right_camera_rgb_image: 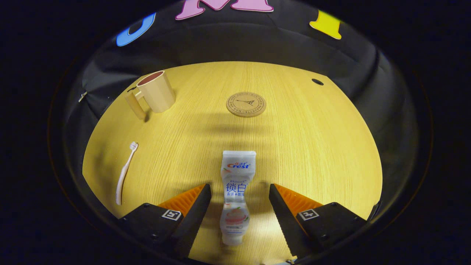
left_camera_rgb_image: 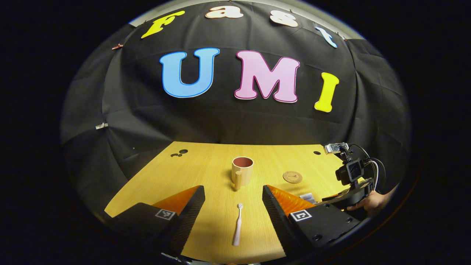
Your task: Put the toothbrush and toothpaste on the desktop into the cup, then pick up the cup and place it on the coaster on the desktop.
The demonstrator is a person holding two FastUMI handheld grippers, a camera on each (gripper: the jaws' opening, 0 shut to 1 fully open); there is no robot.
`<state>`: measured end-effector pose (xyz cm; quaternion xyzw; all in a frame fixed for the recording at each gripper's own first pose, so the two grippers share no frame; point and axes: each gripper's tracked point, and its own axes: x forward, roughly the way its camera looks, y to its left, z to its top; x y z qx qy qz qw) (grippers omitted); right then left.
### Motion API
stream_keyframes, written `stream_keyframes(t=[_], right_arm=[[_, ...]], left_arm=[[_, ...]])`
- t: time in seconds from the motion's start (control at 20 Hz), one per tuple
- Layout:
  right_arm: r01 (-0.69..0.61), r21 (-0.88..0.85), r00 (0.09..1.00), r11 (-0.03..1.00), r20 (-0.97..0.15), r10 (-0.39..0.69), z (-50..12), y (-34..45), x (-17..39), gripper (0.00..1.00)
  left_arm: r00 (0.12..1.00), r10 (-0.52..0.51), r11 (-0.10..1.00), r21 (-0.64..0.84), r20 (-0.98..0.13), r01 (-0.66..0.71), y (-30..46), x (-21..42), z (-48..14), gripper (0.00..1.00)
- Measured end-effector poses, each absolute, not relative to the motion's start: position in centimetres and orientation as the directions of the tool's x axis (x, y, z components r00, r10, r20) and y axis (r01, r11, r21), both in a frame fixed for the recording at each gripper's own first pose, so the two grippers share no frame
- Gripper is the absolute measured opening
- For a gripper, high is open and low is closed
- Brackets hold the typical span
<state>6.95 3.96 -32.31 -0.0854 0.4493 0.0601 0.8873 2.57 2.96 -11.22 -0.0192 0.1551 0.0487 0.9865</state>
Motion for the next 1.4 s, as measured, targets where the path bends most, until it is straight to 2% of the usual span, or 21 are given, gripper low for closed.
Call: stream_keyframes(t=[0.15,0.25,0.3,0.35,0.4,0.45,0.55,0.6,0.65,0.7,0.85,1.05,1.1,1.15,1.2,1.4], right_arm=[[-0.191,-0.084,0.565,0.978,-0.824,0.040,-32.9,4.1,6.9,0.97],[-0.193,-0.083,0.565,0.978,-0.824,0.042,-32.9,4.1,7.1,0.90],[-0.193,-0.082,0.563,0.978,-0.825,0.042,-33.0,4.3,7.3,0.77],[-0.193,-0.082,0.560,0.978,-0.828,0.041,-32.9,4.3,7.2,0.57],[-0.195,-0.083,0.554,0.977,-0.832,0.040,-32.9,4.3,7.2,0.54],[-0.199,-0.081,0.548,0.977,-0.835,0.043,-33.2,4.3,7.3,0.47],[-0.232,-0.083,0.540,0.969,-0.840,0.057,-33.0,4.2,7.1,0.21],[-0.238,-0.087,0.527,0.968,-0.848,0.054,-33.0,3.9,7.0,0.30],[-0.237,-0.085,0.526,0.968,-0.849,0.054,-32.7,3.9,7.0,0.30],[-0.243,-0.079,0.516,0.967,-0.855,0.060,-32.9,3.7,6.8,0.25],[-0.227,-0.070,0.522,0.971,-0.851,0.061,-32.0,2.6,6.3,0.25],[-0.288,-0.124,0.574,0.949,-0.816,0.068,-29.3,0.7,5.9,0.25],[-0.296,-0.127,0.582,0.947,-0.810,0.073,-28.6,0.4,5.7,0.25],[-0.294,-0.122,0.588,0.948,-0.805,0.079,-28.1,0.0,5.6,0.25],[-0.289,-0.112,0.592,0.951,-0.802,0.085,-27.7,-0.3,5.4,0.25],[-0.271,-0.068,0.603,0.960,-0.790,0.114,-25.8,-1.2,4.4,0.25]], left_arm=[[0.941,0.088,0.995,-0.023,-0.328,-0.101,3.0,2.3,-11.9,0.98],[0.936,0.088,0.995,-0.021,-0.341,-0.101,3.0,2.2,-12.4,0.97],[0.932,0.089,0.994,-0.022,-0.351,-0.103,3.0,2.3,-12.7,0.98],[0.928,0.091,0.994,-0.024,-0.361,-0.106,3.1,2.2,-13.1,0.98],[0.924,0.093,0.993,-0.028,-0.371,-0.111,3.2,2.2,-13.4,0.98],[0.920,0.096,0.993,-0.030,-0.381,-0.116,3.3,2.2,-13.9,0.98],[0.910,0.098,0.992,-0.028,-0.403,-0.119,3.3,2.1,-14.8,0.98],[0.906,0.098,0.993,-0.019,-0.411,-0.116,3.3,2.1,-15.1,0.98],[0.902,0.098,0.994,-0.009,-0.420,-0.113,3.3,2.1,-15.6,0.98],[0.897,0.096,0.994,-0.002,-0.432,-0.107,3.2,2.1,-16.1,0.98],[0.869,0.059,0.997,-0.010,-0.492,-0.073,2.7,2.4,-18.2,0.97],[0.817,0.069,0.997,0.054,-0.573,-0.046,3.4,3.6,-21.6,0.97],[0.801,0.064,0.998,0.054,-0.596,-0.039,3.3,4.0,-22.5,0.92],[0.784,0.057,0.998,0.050,-0.619,-0.033,3.1,4.2,-23.5,0.92],[0.766,0.050,0.999,0.043,-0.641,-0.029,3.0,4.6,-24.3,0.97],[0.681,0.040,0.999,0.022,-0.731,-0.035,2.7,5.5,-27.9,0.97]])
